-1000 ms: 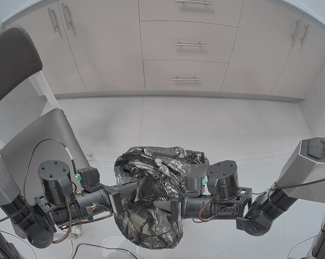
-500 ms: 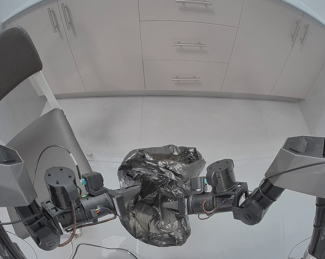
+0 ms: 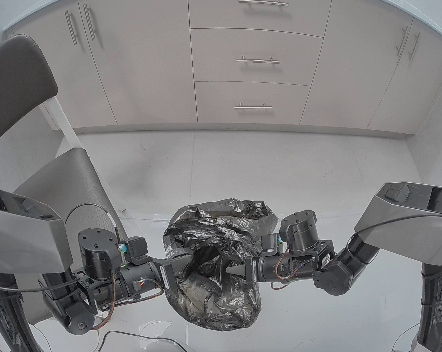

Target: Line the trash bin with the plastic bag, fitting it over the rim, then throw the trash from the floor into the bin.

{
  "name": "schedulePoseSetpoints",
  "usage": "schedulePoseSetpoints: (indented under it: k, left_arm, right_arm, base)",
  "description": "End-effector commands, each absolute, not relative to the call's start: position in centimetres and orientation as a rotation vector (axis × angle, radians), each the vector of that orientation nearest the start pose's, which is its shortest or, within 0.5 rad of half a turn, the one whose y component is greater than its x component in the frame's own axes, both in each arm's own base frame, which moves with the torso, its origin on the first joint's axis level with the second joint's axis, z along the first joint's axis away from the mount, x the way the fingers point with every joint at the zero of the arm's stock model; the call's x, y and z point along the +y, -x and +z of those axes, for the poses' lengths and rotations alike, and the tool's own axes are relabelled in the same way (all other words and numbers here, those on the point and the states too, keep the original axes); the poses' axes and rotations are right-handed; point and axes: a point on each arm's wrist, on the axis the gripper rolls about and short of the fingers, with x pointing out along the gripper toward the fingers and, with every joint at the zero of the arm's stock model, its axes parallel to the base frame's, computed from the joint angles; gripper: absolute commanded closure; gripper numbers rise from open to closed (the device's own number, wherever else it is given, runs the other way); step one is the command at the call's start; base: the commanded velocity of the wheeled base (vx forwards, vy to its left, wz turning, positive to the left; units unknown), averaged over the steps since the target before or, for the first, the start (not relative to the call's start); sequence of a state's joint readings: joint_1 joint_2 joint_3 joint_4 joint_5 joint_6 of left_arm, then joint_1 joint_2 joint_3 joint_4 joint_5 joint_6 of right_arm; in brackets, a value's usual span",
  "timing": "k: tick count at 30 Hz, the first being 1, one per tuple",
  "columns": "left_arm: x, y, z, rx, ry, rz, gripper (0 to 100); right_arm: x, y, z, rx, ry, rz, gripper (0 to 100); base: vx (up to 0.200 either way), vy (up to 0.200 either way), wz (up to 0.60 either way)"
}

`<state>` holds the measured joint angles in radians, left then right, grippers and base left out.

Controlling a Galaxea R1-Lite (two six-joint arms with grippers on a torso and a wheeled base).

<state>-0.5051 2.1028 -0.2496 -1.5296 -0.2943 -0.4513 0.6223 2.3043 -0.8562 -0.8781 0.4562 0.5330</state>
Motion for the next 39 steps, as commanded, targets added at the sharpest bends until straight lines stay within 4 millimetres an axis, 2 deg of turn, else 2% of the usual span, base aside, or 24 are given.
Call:
schedulePoseSetpoints:
  k: [1, 9, 19, 29, 39]
  left_arm:
    - [-14.0, -24.7, 2.4, 0.524, 0.387, -0.684, 100]
    - [-14.8, -26.0, 1.3, 0.524, 0.386, -0.686, 100]
    - [-14.9, -27.2, 0.0, 0.532, 0.388, -0.663, 100]
    - [-14.9, -28.5, -0.4, 0.508, 0.394, -0.649, 100]
    - [-15.4, -30.1, -0.5, 0.462, 0.401, -0.649, 100]
  right_arm:
    - [22.1, -31.1, 0.0, 0.835, -0.38, 0.842, 100]
    - [21.2, -32.1, -1.6, 0.772, -0.253, 0.736, 100]
    - [19.8, -32.7, -1.8, 0.756, -0.236, 0.635, 100]
    - [19.0, -32.5, -2.1, 0.733, -0.228, 0.577, 100]
    - [16.6, -32.3, -2.5, 0.681, -0.162, 0.52, 100]
  base:
    - [0.0, 0.0, 0.0]
    - [0.0, 0.0, 0.0]
    - [0.0, 0.0, 0.0]
    - [0.0, 0.0, 0.0]
    - [0.0, 0.0, 0.0]
